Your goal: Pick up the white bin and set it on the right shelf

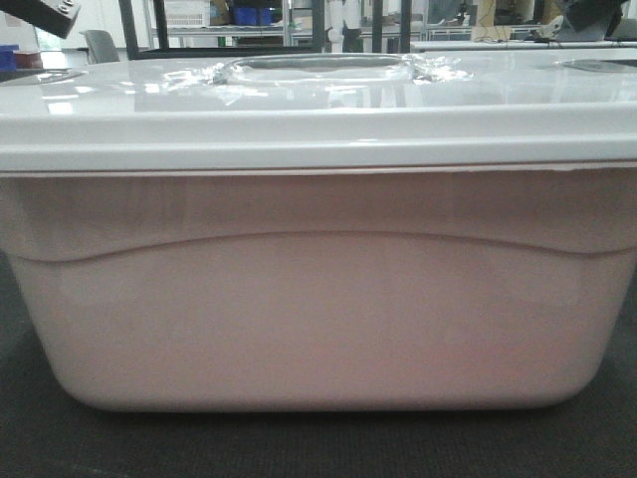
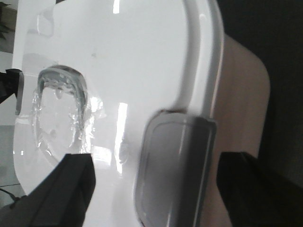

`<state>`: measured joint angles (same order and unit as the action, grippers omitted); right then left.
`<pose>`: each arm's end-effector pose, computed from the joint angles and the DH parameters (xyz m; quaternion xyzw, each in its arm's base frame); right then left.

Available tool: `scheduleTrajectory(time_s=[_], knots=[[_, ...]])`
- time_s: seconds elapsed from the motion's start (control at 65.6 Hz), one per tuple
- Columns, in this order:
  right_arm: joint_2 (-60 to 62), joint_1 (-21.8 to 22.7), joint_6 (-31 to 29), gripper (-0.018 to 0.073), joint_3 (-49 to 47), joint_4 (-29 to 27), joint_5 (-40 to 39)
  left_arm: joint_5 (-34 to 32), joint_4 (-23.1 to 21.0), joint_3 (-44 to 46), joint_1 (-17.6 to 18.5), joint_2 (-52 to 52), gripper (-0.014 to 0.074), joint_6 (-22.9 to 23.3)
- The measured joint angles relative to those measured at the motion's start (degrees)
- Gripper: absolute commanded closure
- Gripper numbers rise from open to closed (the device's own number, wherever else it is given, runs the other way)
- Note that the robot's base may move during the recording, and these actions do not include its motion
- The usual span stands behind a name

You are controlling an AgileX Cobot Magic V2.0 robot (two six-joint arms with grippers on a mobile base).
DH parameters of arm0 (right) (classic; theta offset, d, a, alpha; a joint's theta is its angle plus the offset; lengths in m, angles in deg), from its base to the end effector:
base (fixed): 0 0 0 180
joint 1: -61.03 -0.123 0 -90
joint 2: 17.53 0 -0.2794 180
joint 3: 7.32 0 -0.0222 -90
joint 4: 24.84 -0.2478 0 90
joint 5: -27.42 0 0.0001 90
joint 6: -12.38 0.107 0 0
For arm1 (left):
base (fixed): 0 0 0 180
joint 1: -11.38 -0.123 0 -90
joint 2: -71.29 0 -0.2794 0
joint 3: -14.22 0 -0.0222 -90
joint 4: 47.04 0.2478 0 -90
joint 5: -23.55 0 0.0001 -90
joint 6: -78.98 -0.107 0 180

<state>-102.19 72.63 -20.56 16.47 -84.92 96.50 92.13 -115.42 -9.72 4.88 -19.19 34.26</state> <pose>0.2491 0.0373 0.2845 0.0055 0.8817 0.4291 0.1959 0.2663 -0.0629 0.2706 0.0639 0.8530 -0.4761 0.2042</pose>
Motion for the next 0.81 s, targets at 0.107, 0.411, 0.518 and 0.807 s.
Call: scheduleTrajectory(time_s=[0.107,0.411,0.518,0.807], knots=[[0.00,0.00,-1.48,-0.0063,2.16,-2.08,-0.07,-0.12,-0.34,0.00,0.00,-0.55,0.0178,-0.34],[-1.85,0.00,-3.80,-0.0063,2.97,-4.40,-0.35,-0.12,-0.48,0.00,0.00,-0.55,0.0178,-0.33],[-2.89,0.00,-4.13,-0.0063,3.06,-4.75,-0.65,-0.12,-0.48,0.00,0.03,-0.55,0.0178,-0.33],[-3.46,0.00,-4.36,-0.0063,3.06,-4.88,-0.80,-0.12,-0.51,0.00,0.25,-0.55,0.0178,-0.57]])
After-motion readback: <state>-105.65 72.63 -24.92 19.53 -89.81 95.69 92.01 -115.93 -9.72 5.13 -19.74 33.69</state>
